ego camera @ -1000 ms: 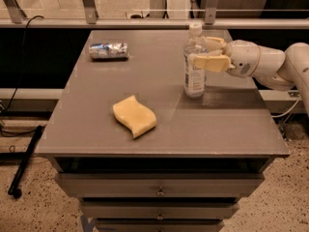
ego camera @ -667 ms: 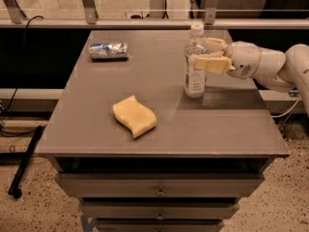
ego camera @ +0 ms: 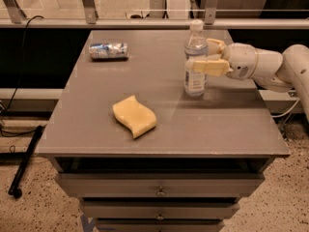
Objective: Place blue plastic bottle upright
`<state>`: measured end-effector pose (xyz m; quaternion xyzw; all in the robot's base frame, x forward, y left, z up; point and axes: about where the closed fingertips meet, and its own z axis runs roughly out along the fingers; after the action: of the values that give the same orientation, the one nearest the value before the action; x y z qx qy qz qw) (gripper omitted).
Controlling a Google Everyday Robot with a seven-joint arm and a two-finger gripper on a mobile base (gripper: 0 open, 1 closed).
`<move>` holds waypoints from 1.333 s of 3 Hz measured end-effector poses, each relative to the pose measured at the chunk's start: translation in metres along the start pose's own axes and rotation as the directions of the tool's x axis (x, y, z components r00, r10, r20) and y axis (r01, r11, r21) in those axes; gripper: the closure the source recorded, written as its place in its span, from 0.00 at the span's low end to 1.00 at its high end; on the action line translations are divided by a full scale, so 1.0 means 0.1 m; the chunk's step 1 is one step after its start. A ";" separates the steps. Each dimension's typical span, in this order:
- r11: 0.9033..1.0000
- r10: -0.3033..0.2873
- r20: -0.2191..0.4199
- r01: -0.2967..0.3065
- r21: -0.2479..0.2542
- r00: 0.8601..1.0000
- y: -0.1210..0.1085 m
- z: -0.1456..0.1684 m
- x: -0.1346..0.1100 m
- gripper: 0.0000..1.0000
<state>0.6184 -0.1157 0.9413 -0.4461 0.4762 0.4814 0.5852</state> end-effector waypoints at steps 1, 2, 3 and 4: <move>1.000 -0.013 -0.019 0.013 0.018 1.000 0.04 -0.16 0.02 0.00; 0.999 -0.023 -0.040 0.025 0.034 0.999 0.07 -0.29 0.03 0.00; 0.998 -0.038 -0.071 0.041 0.043 0.997 0.08 -0.40 0.00 0.00; 0.998 -0.047 -0.093 0.052 0.046 0.995 0.07 -0.46 -0.03 0.00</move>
Offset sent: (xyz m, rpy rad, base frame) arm -0.0156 -0.0493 -0.0122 -0.0631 -0.0173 -0.0755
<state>0.6054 -0.1601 0.9370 -0.4652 0.5029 0.4339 0.5851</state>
